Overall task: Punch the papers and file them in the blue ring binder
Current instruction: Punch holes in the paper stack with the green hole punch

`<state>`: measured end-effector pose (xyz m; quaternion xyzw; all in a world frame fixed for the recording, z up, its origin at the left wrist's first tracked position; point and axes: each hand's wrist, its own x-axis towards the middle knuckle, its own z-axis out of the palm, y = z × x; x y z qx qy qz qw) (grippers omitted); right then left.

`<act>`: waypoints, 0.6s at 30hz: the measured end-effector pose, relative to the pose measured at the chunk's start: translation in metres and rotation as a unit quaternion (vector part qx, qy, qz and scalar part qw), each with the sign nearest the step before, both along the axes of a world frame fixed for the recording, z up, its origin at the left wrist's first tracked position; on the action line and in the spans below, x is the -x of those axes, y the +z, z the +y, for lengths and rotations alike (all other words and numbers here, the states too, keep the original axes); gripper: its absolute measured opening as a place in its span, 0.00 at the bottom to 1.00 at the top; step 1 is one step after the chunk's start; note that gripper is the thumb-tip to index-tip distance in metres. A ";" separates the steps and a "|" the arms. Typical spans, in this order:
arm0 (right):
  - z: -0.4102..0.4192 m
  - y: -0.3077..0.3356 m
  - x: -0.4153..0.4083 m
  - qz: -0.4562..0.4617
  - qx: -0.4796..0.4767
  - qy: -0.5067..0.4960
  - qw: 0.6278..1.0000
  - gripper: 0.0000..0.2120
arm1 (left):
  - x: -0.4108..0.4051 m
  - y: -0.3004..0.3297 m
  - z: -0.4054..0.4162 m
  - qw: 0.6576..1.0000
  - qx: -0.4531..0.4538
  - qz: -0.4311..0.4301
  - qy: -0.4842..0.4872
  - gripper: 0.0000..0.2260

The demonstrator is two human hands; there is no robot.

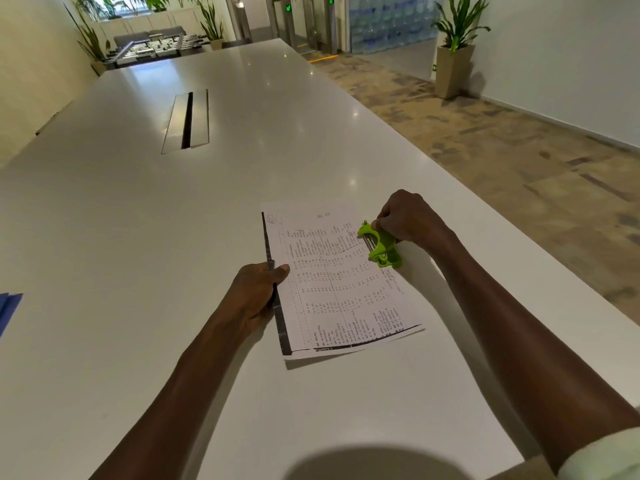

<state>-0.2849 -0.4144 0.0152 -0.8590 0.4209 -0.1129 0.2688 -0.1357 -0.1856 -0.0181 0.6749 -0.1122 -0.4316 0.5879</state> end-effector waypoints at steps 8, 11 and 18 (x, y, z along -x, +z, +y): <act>-0.012 0.003 0.009 -0.029 -0.151 0.016 0.988 0.10 | 0.001 0.002 0.000 0.999 -0.012 -0.027 -0.012 0.06; -0.012 0.005 0.008 -0.019 -0.173 0.013 0.985 0.12 | 0.002 0.002 -0.001 0.999 -0.022 -0.043 -0.019 0.07; -0.019 0.019 0.005 0.103 -0.155 0.014 0.982 0.20 | 0.002 0.003 -0.001 0.999 -0.018 -0.034 -0.022 0.06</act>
